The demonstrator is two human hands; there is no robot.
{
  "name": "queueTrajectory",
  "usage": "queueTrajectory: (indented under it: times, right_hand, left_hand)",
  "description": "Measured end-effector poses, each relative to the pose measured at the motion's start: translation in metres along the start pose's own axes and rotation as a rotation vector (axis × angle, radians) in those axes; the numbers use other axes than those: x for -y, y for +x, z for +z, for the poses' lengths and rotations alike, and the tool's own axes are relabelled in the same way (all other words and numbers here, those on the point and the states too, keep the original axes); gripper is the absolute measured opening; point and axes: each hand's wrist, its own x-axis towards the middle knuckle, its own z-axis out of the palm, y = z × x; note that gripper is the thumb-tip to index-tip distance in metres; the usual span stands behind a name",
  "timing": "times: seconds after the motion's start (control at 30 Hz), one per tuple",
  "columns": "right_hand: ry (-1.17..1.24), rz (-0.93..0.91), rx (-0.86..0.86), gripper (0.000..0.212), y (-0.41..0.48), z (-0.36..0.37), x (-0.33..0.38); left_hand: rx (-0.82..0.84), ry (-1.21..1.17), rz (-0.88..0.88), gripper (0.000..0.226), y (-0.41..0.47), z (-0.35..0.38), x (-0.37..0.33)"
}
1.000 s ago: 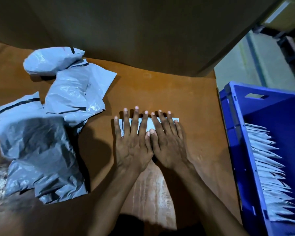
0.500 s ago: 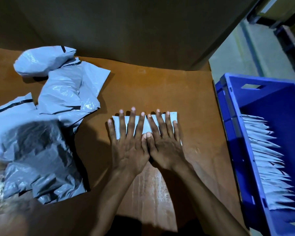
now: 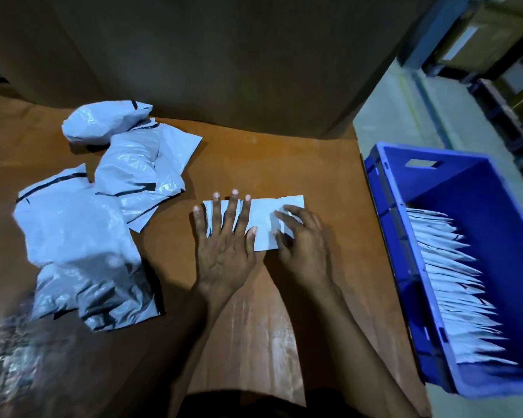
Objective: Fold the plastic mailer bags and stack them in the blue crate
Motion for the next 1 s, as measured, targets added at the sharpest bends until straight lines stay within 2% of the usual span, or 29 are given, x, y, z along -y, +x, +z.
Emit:
queueTrajectory:
  times: [0.03,0.1,0.17,0.23,0.4,0.6,0.7,0.8,0.9,1.0]
  right_hand:
    - [-0.048,0.017,-0.086,0.03,-0.008,-0.002,0.001]
    - [-0.119,0.038,-0.139,0.019,-0.022,-0.003,0.003]
    - [-0.175,0.019,-0.149,0.017,-0.032,0.0,0.002]
    - [-0.213,-0.004,-0.163,0.02,-0.037,0.005,-0.002]
    - [-0.17,0.037,-0.161,0.024,-0.036,0.005,-0.001]
    - [-0.058,0.101,0.11,0.01,0.015,-0.027,-0.012]
    - [-0.056,0.007,0.066,0.008,0.045,-0.027,-0.009]
    - [-0.165,-0.046,0.078,0.004,0.037,-0.008,-0.004]
    - [-0.352,-0.112,-0.041,0.017,0.015,0.014,-0.007]
    - [-0.384,-0.116,-0.14,0.022,0.005,0.026,-0.009]
  left_hand:
    - [-0.017,0.004,-0.006,0.06,-0.002,-0.002,-0.001]
    - [-0.117,-0.046,0.006,0.049,-0.009,-0.004,-0.006]
    - [-0.273,-0.136,0.04,0.038,-0.016,-0.004,-0.014]
    - [-0.352,-0.208,0.084,0.036,-0.02,-0.004,-0.024]
    - [-0.249,-0.222,0.106,0.039,-0.02,0.009,-0.032]
    - [-0.213,-0.26,0.085,0.037,-0.019,0.008,-0.031]
    - [-0.182,-0.289,0.071,0.032,-0.019,0.005,-0.03]
    - [-0.149,-0.332,0.065,0.032,-0.021,0.003,-0.026]
    - [-0.139,-0.497,0.055,0.033,-0.015,-0.002,-0.018]
    - [-0.209,-0.549,0.02,0.035,0.004,-0.01,-0.017]
